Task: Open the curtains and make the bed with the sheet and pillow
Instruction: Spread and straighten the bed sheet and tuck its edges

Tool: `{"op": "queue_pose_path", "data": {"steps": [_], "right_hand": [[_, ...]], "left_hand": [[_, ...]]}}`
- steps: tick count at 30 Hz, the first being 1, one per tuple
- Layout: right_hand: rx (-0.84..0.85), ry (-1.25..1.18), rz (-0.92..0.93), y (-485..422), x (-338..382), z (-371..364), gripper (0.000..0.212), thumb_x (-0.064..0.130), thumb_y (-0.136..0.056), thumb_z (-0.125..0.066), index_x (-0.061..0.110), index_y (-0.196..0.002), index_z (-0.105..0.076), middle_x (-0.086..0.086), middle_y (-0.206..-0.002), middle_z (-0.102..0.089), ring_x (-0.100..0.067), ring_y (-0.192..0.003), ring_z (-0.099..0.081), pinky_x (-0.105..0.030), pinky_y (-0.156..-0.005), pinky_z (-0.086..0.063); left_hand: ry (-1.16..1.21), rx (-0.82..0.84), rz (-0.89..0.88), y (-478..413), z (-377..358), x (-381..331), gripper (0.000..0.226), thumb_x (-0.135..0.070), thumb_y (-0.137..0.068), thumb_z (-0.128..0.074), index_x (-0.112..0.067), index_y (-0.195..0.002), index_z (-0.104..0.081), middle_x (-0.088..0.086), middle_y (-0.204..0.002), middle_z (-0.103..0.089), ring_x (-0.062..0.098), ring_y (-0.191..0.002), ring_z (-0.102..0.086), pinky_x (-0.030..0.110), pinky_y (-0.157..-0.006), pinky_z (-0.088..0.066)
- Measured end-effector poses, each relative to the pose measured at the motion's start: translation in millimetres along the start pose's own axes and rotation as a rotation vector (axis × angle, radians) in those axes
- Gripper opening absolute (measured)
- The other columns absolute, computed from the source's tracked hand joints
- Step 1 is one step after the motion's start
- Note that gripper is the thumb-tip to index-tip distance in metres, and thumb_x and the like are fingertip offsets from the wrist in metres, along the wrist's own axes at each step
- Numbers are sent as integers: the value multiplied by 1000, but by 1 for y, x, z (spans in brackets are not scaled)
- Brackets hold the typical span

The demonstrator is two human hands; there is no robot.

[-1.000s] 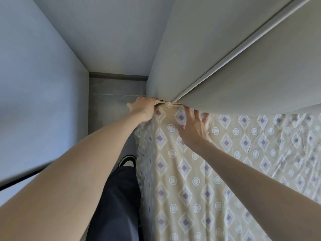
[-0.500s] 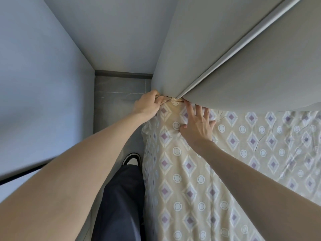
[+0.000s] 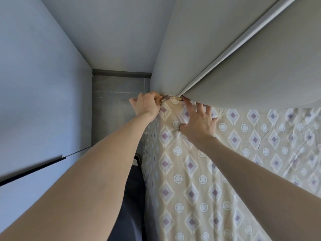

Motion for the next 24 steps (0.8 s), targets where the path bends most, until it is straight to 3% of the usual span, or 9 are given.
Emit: {"op": "queue_pose_path", "data": {"steps": [3,6,10,14,17,21,24], "right_hand": [[6,-72,57,3,-4,4,82,31,-83,-62,39,-150,-15,1,-148,-30,-29,-138,-22,-54,-111,-27],[-30,-239,114,20,-10,1,65,24,-90,-57,34,-148,-29,2,-157,-19,-23,-146,-13,-43,-115,-26],[-108,-353,11,75,-36,-11,61,7,-87,-52,30,-143,-40,4,-157,-22,-19,-144,-18,-44,-115,-26],[-68,-304,-161,127,-75,-31,62,9,-89,-47,31,-146,-30,4,-158,-13,-20,-145,-9,-51,-114,-22],[37,-330,-269,166,-108,-54,69,11,-87,-48,44,-142,-24,11,-157,-1,-28,-143,-5,-61,-106,-27],[163,-449,-463,210,-145,-95,61,22,-91,-41,48,-142,-21,9,-157,14,-42,-141,0,-60,-108,-22],[243,-350,-382,236,-153,-116,51,29,-98,-34,50,-143,-19,10,-156,24,-46,-142,18,-70,-105,-19]], "left_hand": [[28,60,116,3,10,-7,23,-25,-92,-54,-24,-112,-65,2,-126,-52,23,-121,-44,39,-96,-32],[164,54,121,22,16,-13,39,-13,-88,-60,-18,-126,-51,6,-138,-36,25,-127,-37,38,-96,-38],[174,-167,-28,83,14,-17,44,-10,-91,-52,-19,-133,-43,4,-143,-34,25,-130,-35,39,-103,-36],[71,-219,-305,135,3,-19,51,-2,-88,-49,-17,-136,-44,3,-149,-31,23,-138,-28,39,-109,-34],[-47,-65,-521,177,-16,-33,53,-1,-92,-46,-22,-140,-43,2,-155,-25,27,-145,-17,45,-116,-24],[-348,246,-680,228,-60,-40,64,-2,-94,-45,-39,-145,-30,-3,-160,0,29,-147,5,53,-118,-9],[-476,290,-700,253,-79,-24,65,-13,-96,-45,-44,-146,-19,-3,-160,8,31,-147,9,57,-116,-5]]}}
Point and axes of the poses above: each hand's wrist, its own y-axis away from the middle knuckle, its own z-axis out of the back of the hand, x = y × z, the point moved 4 cm from there along -y, towards the middle knuckle
